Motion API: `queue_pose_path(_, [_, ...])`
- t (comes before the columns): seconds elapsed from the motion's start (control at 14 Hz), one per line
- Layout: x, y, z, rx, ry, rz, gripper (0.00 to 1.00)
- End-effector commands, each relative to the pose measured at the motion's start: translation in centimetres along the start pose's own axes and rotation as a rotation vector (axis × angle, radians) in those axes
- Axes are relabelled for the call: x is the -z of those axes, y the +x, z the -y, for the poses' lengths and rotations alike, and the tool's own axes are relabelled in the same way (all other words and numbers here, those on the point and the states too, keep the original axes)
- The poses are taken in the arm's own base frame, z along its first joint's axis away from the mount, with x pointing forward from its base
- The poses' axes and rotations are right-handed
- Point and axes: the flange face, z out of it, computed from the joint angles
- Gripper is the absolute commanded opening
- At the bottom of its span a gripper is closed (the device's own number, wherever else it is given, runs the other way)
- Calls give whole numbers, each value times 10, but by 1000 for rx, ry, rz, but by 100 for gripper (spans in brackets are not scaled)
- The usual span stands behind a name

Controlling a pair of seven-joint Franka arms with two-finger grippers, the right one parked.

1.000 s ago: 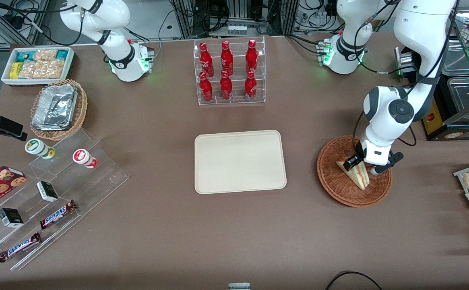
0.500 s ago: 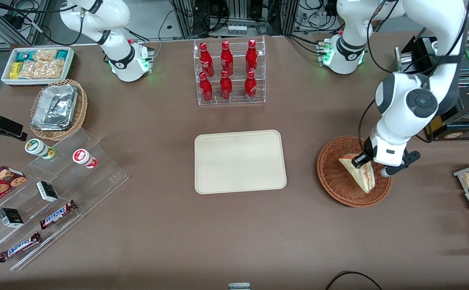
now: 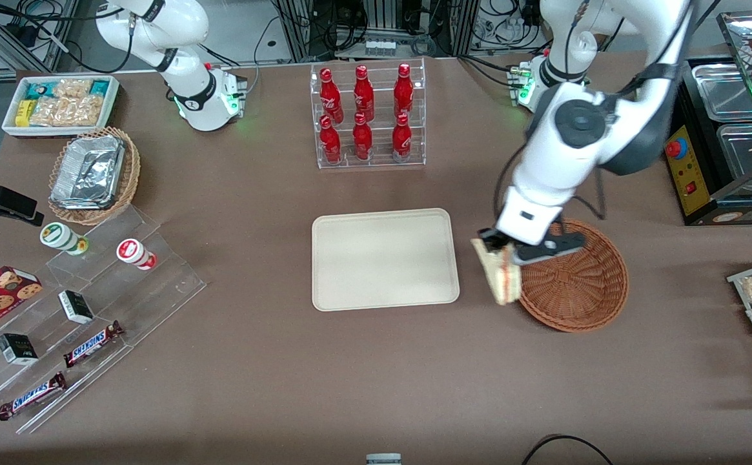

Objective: Place sandwich from basket to tray
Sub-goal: 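Carry the sandwich with the left gripper over the cream tray, then lower the sandwich onto the tray and open the left gripper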

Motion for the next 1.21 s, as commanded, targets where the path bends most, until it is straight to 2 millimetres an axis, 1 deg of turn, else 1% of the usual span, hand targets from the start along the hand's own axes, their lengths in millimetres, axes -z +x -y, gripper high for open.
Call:
queue_pose_path(0.0, [-23, -26, -76, 1, -8, 10, 0])
queue_pose_path(0.07, [-36, -38, -93, -23, -6, 24, 0])
queue_pose_path(0.14, [-46, -53, -107, -55, -1, 32, 0])
queue_pose_path(0.21, [-61, -69, -125, -96, 10, 36, 0])
queue_pose_path(0.36, [-92, -88, -148, -132, 28, 52, 0])
queue_pose_path(0.5, [-123, -107, -164, -162, 48, 79, 0])
queue_pose_path(0.57, [-138, -116, -168, -184, 65, 82, 0])
queue_pose_path(0.71, [-164, -121, -167, -199, 98, 92, 0])
queue_pose_path(0.86, [-189, -140, -173, -213, 122, 106, 0])
queue_pose_path(0.93, [-196, -142, -173, -202, 122, 107, 0])
queue_pose_path(1.0, [-198, -143, -174, -202, 115, 104, 0])
queue_pose_path(1.07, [-199, -144, -174, -202, 116, 105, 14])
queue_pose_path(1.14, [-200, -145, -174, -208, 116, 107, 82])
